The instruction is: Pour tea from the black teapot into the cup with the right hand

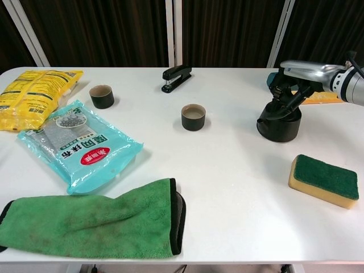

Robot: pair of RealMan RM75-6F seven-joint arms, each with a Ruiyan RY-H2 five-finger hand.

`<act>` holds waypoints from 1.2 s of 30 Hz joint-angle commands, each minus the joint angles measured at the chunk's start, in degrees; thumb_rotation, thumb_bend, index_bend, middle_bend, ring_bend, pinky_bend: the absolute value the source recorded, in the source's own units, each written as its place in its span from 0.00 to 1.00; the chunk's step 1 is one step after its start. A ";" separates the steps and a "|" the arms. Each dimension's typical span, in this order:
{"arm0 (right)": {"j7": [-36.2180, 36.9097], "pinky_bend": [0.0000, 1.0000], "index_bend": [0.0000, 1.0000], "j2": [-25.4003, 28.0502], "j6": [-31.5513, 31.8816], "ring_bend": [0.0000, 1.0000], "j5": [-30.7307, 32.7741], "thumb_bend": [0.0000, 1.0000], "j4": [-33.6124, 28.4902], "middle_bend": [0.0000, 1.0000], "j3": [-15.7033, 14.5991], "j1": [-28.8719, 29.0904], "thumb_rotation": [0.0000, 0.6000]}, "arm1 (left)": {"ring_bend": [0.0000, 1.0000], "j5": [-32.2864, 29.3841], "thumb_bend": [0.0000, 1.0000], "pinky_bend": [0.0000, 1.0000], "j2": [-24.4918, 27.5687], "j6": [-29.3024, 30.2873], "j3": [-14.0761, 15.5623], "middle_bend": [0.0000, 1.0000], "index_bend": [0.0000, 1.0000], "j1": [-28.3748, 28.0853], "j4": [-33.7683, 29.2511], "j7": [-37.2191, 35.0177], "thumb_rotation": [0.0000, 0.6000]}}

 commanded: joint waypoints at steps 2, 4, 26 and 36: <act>-2.69 0.29 0.73 0.07 1.12 0.63 -0.28 0.00 0.26 0.76 0.08 -0.10 0.71 | 0.08 0.05 0.13 0.23 0.03 0.01 0.00 0.09 0.13 -0.04 -0.07 -0.03 1.00; -4.75 0.28 0.70 0.07 1.87 0.61 -0.37 0.00 0.27 0.74 0.10 -0.20 0.66 | 0.08 0.11 0.13 0.23 0.02 0.11 -0.02 0.09 0.13 -0.04 -0.09 -0.09 1.00; -16.57 0.00 0.00 13.65 33.89 0.00 -7.43 0.00 -23.47 0.00 0.48 -13.92 0.60 | 0.08 0.11 0.13 0.23 1.13 2.08 -0.19 0.09 0.13 0.96 -1.45 0.98 1.00; -26.22 0.00 0.00 15.25 52.48 0.00 -7.76 0.02 -27.86 0.00 -11.46 -37.11 0.61 | 0.08 1.13 0.13 0.23 1.52 4.13 -0.26 0.09 0.13 1.56 -2.65 3.83 1.00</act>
